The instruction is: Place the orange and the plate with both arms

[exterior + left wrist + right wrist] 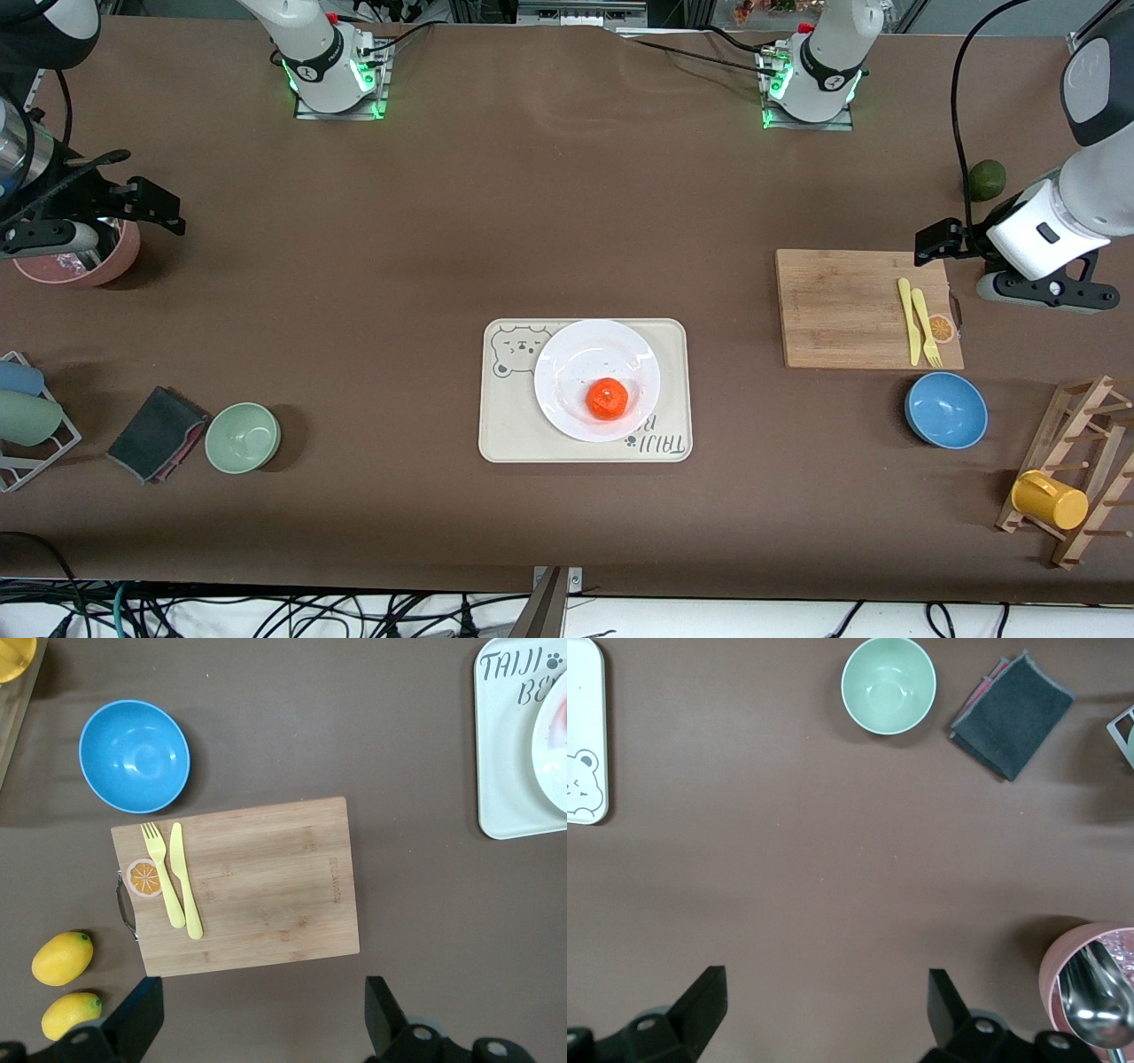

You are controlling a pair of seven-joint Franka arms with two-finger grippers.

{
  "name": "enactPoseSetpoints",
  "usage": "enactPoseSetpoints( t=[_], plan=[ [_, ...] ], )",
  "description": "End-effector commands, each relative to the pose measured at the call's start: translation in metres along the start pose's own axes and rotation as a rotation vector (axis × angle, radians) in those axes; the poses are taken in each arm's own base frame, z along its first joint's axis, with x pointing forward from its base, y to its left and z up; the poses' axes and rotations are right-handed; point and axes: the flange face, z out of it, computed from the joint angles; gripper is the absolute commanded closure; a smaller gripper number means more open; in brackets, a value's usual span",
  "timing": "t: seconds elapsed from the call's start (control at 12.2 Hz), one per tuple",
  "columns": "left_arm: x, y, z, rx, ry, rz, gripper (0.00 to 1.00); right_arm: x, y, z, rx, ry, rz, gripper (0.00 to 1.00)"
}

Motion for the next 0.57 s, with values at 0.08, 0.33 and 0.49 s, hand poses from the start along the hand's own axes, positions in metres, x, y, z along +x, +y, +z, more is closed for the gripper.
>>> enactPoseSetpoints(
  t=[0.08,0.33,0.49],
  plan=[
    [0.0000,0.0010,-0.0036,0.027,-0.003,0.007,0.00,-0.0009,0.0017,-0.0083,-0.011,-0.016,-0.014,0.00],
    [0.0000,0.0010,-0.0036,0.027,-0.003,0.007,0.00,0.0031,0.0036,-0.0119,-0.010,-0.002,0.009,0.00],
    [0.0000,0.0010,-0.0036,0.027,-0.003,0.007,0.00,0.0023,0.0051,-0.0126,-0.009,-0.002,0.016,0.00]
  ],
)
